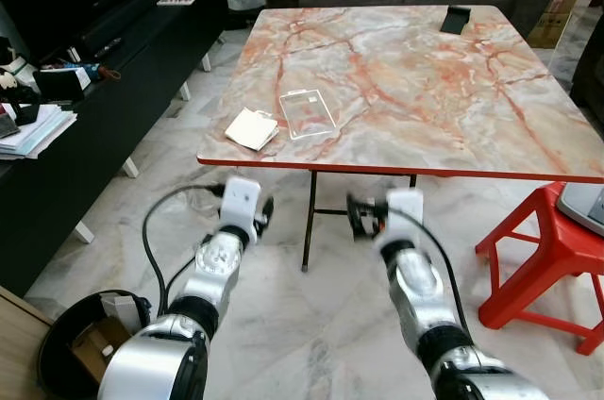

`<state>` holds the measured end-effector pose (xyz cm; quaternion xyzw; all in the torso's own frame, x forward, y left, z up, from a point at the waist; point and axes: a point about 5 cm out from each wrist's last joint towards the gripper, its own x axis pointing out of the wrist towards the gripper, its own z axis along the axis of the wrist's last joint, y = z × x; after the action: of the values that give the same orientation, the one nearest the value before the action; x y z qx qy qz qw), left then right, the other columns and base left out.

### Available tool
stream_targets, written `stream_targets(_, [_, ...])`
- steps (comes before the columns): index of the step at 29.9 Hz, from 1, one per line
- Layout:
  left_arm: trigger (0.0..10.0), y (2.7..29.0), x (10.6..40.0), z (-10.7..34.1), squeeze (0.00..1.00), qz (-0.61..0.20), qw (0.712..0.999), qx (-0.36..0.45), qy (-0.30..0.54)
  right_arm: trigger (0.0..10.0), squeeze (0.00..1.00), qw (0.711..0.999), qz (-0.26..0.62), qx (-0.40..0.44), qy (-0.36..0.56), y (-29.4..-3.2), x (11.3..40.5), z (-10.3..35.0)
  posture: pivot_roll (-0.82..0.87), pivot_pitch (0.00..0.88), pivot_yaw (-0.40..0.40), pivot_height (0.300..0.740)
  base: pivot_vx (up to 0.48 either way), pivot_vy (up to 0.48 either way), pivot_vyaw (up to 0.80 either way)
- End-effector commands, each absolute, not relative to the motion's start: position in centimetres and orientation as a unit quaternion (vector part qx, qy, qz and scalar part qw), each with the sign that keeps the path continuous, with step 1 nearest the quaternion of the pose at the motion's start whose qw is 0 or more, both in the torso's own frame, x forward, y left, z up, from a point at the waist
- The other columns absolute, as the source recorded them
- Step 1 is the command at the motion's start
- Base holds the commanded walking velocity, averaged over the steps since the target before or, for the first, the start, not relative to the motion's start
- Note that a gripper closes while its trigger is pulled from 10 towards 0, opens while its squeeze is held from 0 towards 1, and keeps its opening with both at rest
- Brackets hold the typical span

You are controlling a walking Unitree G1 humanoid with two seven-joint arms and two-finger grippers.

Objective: Picking trash to rubbish bin

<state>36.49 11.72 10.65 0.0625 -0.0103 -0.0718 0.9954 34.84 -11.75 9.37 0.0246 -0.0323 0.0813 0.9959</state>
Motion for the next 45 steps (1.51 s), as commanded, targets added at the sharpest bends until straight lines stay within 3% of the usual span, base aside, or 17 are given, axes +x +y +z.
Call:
stream_targets(1, [10.0,12.1,36.9,11.9,0.00,-0.054,0.996,0.057,-0.041,10.0,0.00,0.994,0.090,0.033,-0.060,-11.2,35.2,10.6,-0.07,0.015,0.028,0.740,0.000,0.000,0.00])
stream_targets(9, [10.0,11.2,37.4,14.0,0.00,-0.058,0.993,0.049,-0.090,10.0,0.00,0.987,0.099,0.039,-0.123,-10.5,35.9,13.6,-0.08,0.001,0.030,0.740,0.267,0.000,0.00])
stream_targets(15, [10.0,11.1,37.5,14.5,0.00,-0.060,0.992,0.053,-0.102,10.0,0.00,0.985,0.110,0.052,-0.120,-10.2,35.7,13.6,-0.08,0.000,0.031,0.740,0.276,0.000,-0.53])
stream_targets(35, [10.0,11.6,37.8,15.4,0.00,-0.055,0.991,0.051,-0.114,10.0,0.00,0.983,0.116,0.030,-0.138,-9.7,35.5,14.1,-0.07,0.000,0.043,0.740,0.278,0.000,0.00])
stream_targets(45, [10.0,11.7,37.9,15.4,0.00,-0.050,0.991,0.050,-0.110,10.0,0.00,0.983,0.115,0.039,-0.140,-9.6,35.3,14.1,-0.08,0.000,0.047,0.740,0.279,0.000,0.49])
